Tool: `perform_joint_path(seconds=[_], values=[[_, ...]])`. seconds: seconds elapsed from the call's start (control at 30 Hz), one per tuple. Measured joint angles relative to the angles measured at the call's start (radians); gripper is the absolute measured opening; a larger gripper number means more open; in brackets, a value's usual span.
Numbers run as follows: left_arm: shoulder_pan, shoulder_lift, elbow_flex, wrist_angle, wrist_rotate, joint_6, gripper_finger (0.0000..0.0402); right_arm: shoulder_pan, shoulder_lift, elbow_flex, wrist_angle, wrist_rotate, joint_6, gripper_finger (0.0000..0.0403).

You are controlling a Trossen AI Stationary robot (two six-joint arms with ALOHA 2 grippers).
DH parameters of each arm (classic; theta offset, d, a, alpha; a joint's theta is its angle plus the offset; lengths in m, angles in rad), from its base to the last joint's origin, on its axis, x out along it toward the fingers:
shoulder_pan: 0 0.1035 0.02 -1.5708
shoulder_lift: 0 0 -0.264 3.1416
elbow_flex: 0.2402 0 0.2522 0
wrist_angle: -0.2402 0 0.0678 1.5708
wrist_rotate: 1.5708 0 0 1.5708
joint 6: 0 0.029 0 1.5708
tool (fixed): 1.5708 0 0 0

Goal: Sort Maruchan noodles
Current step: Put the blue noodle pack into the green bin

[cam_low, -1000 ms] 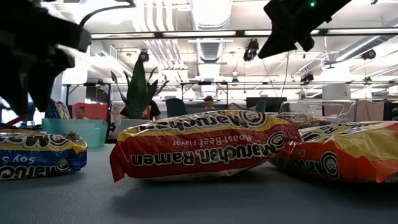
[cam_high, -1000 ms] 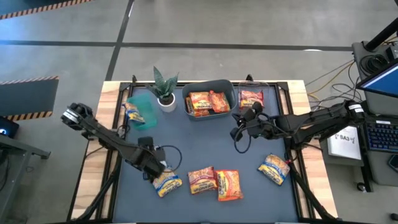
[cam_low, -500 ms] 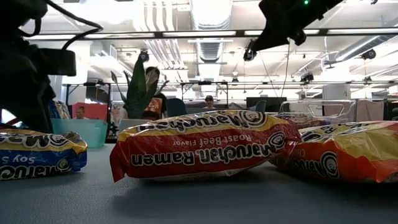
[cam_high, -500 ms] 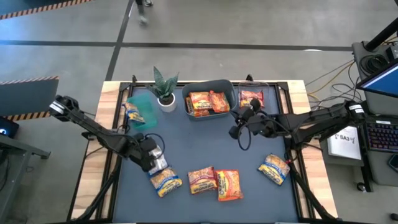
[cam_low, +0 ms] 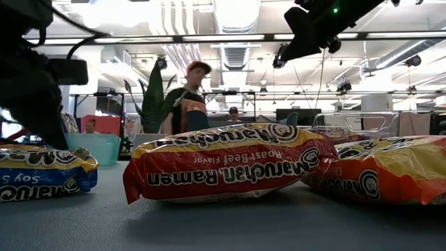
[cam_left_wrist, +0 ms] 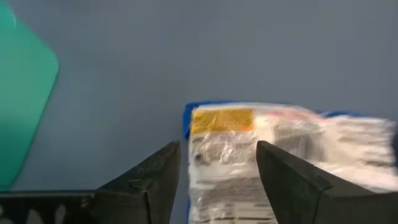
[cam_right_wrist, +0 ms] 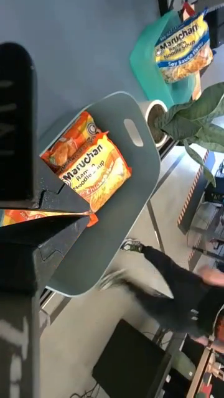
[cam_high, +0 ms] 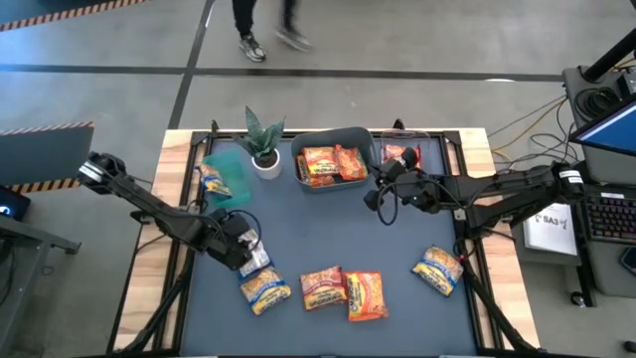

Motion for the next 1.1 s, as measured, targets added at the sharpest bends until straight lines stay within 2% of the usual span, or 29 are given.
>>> perform_joint_path(seconds=[0.13,0.37,0.5,0.8,1.1], values=[[0.0,0.012,-0.019,0.023,0.017,-0.06,0.0194,0.0,0.0,-0.004,-0.001,-0.007,-0.001,0.0009],[-0.001,0.015,-0.013,0.038,0.039,-0.054,0.0182,0.0,0.0,-0.004,-0.001,-0.007,-0.003,0.0009],[-0.001,0.02,-0.013,0.043,0.046,-0.053,0.014,0.0,0.0,-0.004,-0.001,-0.007,-0.003,0.0009],[-0.001,0.017,-0.001,0.036,0.06,-0.047,0.0009,0.0,0.001,-0.005,-0.001,-0.007,0.0,0.0009],[-0.002,0.019,0.083,0.013,0.033,0.041,0.0001,0.0,0.001,-0.005,-0.001,-0.007,0.0,0.0009]])
